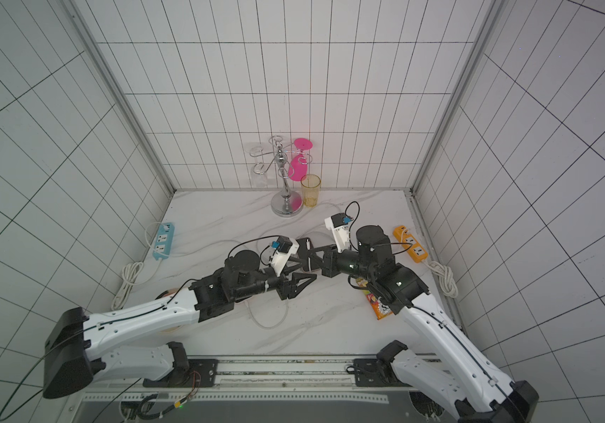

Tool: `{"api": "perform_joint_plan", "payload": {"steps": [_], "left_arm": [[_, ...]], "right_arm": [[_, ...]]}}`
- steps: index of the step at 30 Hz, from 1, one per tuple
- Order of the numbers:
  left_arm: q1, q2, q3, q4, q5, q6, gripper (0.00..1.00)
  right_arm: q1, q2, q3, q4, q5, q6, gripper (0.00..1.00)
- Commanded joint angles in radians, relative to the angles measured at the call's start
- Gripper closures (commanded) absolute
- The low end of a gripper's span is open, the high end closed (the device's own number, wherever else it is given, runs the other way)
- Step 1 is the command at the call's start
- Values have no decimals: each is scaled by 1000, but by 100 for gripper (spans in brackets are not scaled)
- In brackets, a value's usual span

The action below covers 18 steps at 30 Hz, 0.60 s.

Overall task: Plug the charging cable into the phone
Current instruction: Pick up the charging cable from the center of the board.

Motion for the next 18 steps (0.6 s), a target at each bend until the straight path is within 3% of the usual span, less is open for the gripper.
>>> {"api": "perform_joint_plan", "payload": {"steps": [1, 8, 14, 17, 18], "left_arm": [[-4, 11, 13, 65, -43, 29, 45], [-4, 5, -22, 142, -52, -2, 60], [-4, 12, -19, 145, -25, -7, 91], [-4, 3, -30, 146, -35, -10, 96], [-4, 0, -35, 146, -41, -10, 98]], "right_arm": [[-6, -16, -11, 34, -39, 21, 100], [-6, -15, -20, 49, -54, 34, 100], [-8, -16, -20, 54, -47, 29, 100], [-9, -19, -16, 49, -37, 25, 100], [-9, -21, -12, 41, -30, 21, 92]]}}
